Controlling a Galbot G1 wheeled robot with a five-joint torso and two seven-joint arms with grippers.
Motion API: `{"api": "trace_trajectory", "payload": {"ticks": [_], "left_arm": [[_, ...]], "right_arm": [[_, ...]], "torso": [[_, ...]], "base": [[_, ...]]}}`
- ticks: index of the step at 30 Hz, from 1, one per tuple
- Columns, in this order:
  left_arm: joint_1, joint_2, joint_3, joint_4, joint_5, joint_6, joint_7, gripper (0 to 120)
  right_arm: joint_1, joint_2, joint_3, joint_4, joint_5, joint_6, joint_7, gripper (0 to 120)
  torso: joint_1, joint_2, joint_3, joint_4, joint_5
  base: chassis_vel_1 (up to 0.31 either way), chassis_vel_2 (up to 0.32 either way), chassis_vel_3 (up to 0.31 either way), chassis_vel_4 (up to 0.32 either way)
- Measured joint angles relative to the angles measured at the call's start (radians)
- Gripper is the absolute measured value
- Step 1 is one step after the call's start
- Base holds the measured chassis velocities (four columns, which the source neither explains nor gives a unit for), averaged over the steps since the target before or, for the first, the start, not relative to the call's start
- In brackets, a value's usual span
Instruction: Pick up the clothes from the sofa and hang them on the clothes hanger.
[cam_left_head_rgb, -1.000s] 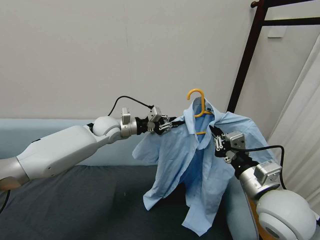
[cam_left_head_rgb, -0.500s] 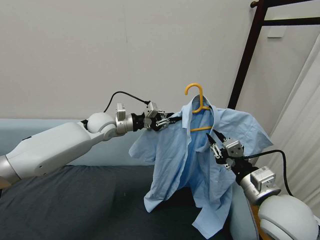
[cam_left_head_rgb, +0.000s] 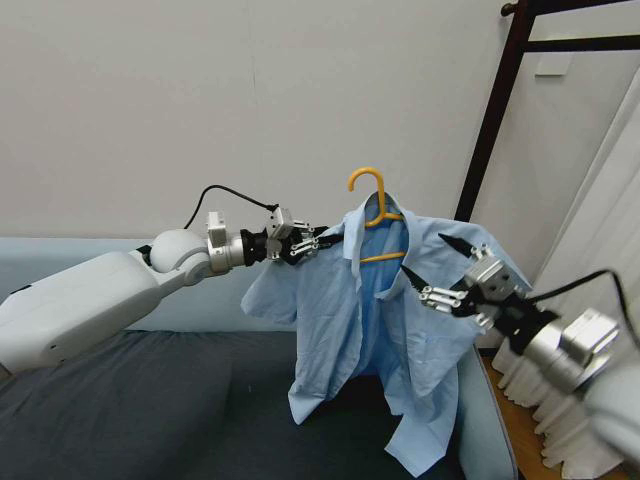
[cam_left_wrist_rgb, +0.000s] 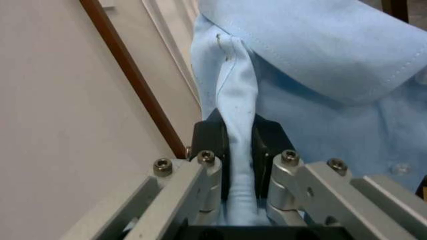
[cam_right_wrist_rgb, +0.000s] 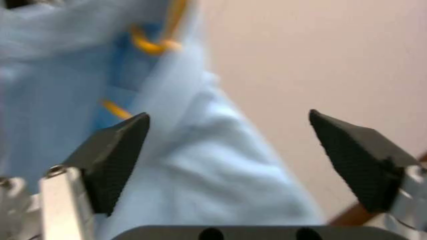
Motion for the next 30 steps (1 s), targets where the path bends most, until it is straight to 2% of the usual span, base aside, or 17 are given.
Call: {"api": "trace_trajectory", "payload": {"ticks": [1, 2, 8, 11, 15, 21, 24, 25, 30], "left_arm": [[0.012, -0.008, -0.009, 0.006, 0.012, -0.011, 0.015, 7], [0.02, -0.018, -0.013, 0.011, 0.021, -0.02, 0.025, 7], [0.056, -0.042, -0.036, 0.026, 0.055, -0.047, 0.057, 7], [0.08, -0.064, -0.05, 0.045, 0.071, -0.064, 0.079, 7], [0.091, -0.092, -0.055, 0.063, 0.081, -0.076, 0.1, 7], [0.119, -0.086, -0.073, 0.049, 0.091, -0.083, 0.124, 7], [0.127, -0.084, -0.074, 0.053, 0.102, -0.089, 0.129, 7], [0.127, -0.084, -0.074, 0.053, 0.102, -0.089, 0.129, 7], [0.121, -0.084, -0.068, 0.034, 0.103, -0.089, 0.127, 7]], "right_arm": [[0.022, -0.05, 0.016, -0.052, 0.065, -0.016, -0.065, 98], [0.033, -0.083, 0.027, -0.09, 0.108, -0.033, -0.109, 99], [0.061, -0.163, 0.023, -0.166, 0.236, -0.101, -0.224, 100], [0.064, -0.2, 0.002, -0.178, 0.298, -0.143, -0.277, 100], [0.064, -0.222, -0.03, -0.181, 0.305, -0.154, -0.306, 100], [0.059, -0.238, -0.076, -0.178, 0.26, -0.121, -0.364, 100], [0.057, -0.242, -0.094, -0.17, 0.256, -0.101, -0.36, 88], [0.057, -0.242, -0.094, -0.17, 0.256, -0.101, -0.36, 88], [0.056, -0.241, -0.122, -0.17, 0.251, -0.099, -0.375, 67]], "torso": [[0.0, 0.0, 0.0, 0.0006, 0.0008], [0.0, 0.0, 0.0, -0.0001, 0.0005], [0.0, 0.0, 0.0, -0.0011, 0.0012], [0.0, 0.0, 0.0, 0.0001, 0.0007], [0.0, 0.0, 0.0, -0.0004, 0.0007], [0.0, 0.0, 0.0, -0.0004, 0.0008], [0.0, 0.0, 0.0, 0.0001, 0.0003], [0.0, 0.0, 0.0, 0.0001, 0.0003], [0.0, 0.0, 0.0, -0.0006, 0.0006]], "base": [[0.0, 0.0, 0.0, 0.0], [0.0, 0.0, 0.0, 0.0], [0.0, 0.0, 0.0, 0.0], [0.0, 0.0, 0.0, 0.0], [0.0, 0.0, 0.0, 0.0], [0.0, 0.0, 0.0, 0.0], [0.0, 0.0, 0.0, 0.0], [0.0, 0.0, 0.0, 0.0], [0.0, 0.0, 0.0, 0.0]]}}
